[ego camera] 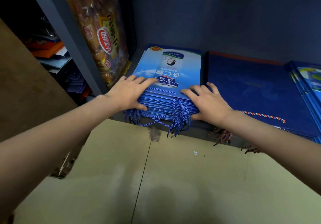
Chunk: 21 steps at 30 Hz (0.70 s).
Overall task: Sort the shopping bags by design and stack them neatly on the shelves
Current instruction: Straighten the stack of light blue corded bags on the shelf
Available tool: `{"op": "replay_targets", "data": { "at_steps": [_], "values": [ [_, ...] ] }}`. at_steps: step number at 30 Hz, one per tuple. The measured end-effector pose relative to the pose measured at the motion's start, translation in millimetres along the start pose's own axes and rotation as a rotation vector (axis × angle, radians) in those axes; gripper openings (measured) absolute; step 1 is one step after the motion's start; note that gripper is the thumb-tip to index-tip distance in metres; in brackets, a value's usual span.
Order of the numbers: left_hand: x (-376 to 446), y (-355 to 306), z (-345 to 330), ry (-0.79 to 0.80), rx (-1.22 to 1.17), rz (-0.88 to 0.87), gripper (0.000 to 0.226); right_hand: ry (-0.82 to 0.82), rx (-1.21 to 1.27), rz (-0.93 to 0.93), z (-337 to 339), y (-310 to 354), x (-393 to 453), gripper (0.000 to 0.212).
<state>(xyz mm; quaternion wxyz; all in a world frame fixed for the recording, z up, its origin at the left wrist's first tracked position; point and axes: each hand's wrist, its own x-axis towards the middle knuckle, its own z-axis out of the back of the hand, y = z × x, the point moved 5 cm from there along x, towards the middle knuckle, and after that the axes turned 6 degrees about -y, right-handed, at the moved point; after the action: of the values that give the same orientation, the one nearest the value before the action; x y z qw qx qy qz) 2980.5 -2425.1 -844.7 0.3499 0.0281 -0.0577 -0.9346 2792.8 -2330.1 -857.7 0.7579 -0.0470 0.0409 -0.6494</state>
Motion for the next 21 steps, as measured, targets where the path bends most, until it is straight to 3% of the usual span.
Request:
{"op": "replay_targets", "data": {
  "at_steps": [6, 12, 14, 18, 21],
  "values": [
    [0, 0, -5, 0.045, 0.04, 0.036, 0.085, 0.102, -0.003, -0.045, -4, 2, 5, 0.099],
    [-21, -10, -17, -0.076, -0.014, 0.064, 0.077, 0.22, 0.457, -0.076, 12, 14, -5, 0.084],
    [-22, -12, -18, -0.116, -0.049, 0.085, 0.072, 0.145, 0.578, -0.157, 16, 28, -2, 0.077],
    [-20, -11, -19, -0.102, -0.027, 0.094, 0.072, -0.06, 0.542, -0.392, 12, 40, 11, 0.063],
    [-17, -7, -17, -0.079, -0.02, 0.088, 0.073, -0.036, 0.611, -0.288, 10, 30, 15, 0.051]
  ]
}}
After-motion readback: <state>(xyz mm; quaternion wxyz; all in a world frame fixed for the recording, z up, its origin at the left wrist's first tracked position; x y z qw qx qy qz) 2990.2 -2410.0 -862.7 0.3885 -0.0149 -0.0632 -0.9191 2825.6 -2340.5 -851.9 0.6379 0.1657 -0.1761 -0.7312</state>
